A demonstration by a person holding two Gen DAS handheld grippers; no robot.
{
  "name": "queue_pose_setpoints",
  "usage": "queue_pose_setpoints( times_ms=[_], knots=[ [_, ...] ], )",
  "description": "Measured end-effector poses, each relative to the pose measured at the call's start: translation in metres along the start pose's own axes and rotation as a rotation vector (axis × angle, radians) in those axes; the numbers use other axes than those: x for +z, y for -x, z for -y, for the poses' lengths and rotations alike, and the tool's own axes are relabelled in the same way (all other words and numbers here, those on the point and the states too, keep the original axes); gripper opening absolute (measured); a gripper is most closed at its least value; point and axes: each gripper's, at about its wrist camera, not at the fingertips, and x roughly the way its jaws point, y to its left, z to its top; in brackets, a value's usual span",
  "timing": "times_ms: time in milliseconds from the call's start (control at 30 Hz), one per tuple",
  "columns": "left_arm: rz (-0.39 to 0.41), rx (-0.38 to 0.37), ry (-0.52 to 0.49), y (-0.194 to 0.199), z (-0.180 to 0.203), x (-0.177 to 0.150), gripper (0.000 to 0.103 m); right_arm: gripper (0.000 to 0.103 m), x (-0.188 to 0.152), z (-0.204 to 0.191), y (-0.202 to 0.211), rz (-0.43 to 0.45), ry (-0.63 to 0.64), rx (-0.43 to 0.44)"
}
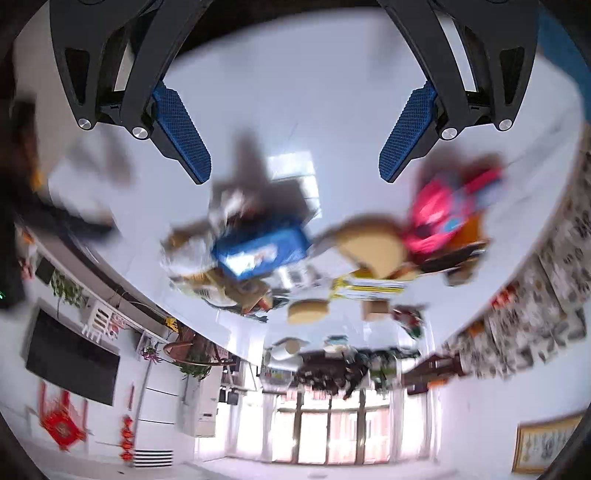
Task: Collect trash
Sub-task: 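Grasp the blue Deeyeo wipes pack with the left gripper while the right grasps a clear dome cup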
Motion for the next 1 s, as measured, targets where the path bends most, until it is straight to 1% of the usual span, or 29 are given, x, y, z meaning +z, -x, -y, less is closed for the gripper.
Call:
queue_pose_setpoints(
  times_ms=[67,133,233,333,433,467,567,633,667,767,833,867,933,1000],
  knots=[
    [-0.036,-0.055,0.071,-0.03,0.006,0.019,0.09,0.04,-0.013,0.001,0.009,-0.002,-0.009,0.005],
    [-0.042,-0.075,0.126,-0.051,0.012,0.034,0.09,0.04,-0.025,0.005,0.014,-0.012,-0.019,-0.01],
    [-0.047,-0.062,0.192,-0.073,0.014,0.044,0.09,0.04,-0.037,0.01,0.019,-0.018,-0.018,-0.032],
    [-0.05,-0.02,0.229,-0.088,0.018,0.048,0.09,0.04,-0.039,0.016,0.014,-0.025,-0.028,-0.018],
    [-0.106,-0.012,0.259,-0.104,0.014,0.046,0.091,0.04,-0.038,0.015,0.009,-0.028,-0.027,0.001],
    [-0.088,-0.006,0.273,-0.1,0.013,0.047,0.091,0.04,-0.037,0.014,0.007,-0.027,-0.027,0.008],
    [-0.103,-0.001,0.266,-0.097,0.013,0.051,0.089,0.04,-0.034,0.009,0.002,-0.027,-0.024,0.037],
    [-0.1,-0.001,0.264,-0.091,0.014,0.049,0.077,0.04,-0.034,0.005,-0.001,-0.027,-0.024,0.052],
    [-0.105,0.017,0.245,-0.088,0.015,0.047,0.076,0.04,-0.034,0.002,-0.001,-0.027,-0.022,0.057],
    [-0.094,0.011,0.226,-0.075,0.014,0.043,0.075,0.04,-0.034,-0.008,-0.001,-0.028,-0.008,0.065],
    [-0.073,0.006,0.211,-0.067,0.013,0.037,0.075,0.04,-0.034,-0.014,-0.001,-0.031,0.003,0.066],
    [-0.045,0.008,0.189,-0.053,0.014,0.036,0.075,0.04,-0.034,-0.017,-0.001,-0.031,0.008,0.068],
    [-0.014,0.015,0.16,-0.044,0.016,0.031,0.075,0.04,-0.032,-0.026,0.002,-0.024,0.019,0.076],
    [0.03,0.001,0.127,-0.016,0.016,0.025,0.075,0.04,-0.03,-0.036,0.009,-0.01,0.034,0.092]
  ],
)
